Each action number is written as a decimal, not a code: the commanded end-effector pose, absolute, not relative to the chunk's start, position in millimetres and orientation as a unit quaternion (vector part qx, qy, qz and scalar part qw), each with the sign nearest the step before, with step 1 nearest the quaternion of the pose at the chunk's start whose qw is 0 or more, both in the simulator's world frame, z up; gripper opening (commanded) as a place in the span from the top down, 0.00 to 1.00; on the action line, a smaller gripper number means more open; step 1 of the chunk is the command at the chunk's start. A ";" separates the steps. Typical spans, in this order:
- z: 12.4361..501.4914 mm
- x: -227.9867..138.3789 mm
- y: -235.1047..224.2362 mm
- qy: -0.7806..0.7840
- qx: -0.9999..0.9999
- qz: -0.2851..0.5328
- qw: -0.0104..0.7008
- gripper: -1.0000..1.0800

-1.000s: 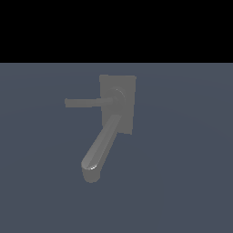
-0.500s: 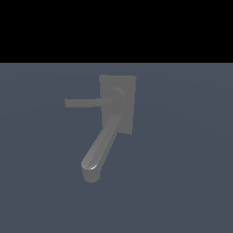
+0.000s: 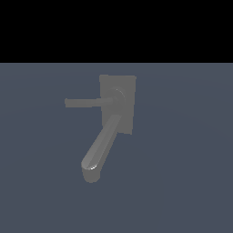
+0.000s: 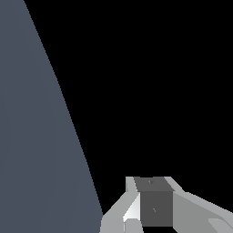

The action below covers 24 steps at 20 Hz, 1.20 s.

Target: Turn on the faucet by rotating a designated handle.

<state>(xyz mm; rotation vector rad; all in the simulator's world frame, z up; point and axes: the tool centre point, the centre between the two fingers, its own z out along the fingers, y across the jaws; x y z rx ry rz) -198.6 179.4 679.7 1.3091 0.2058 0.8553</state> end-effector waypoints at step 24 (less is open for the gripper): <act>377.1 -38.2 295.1 0.483 0.211 0.180 0.831 1.00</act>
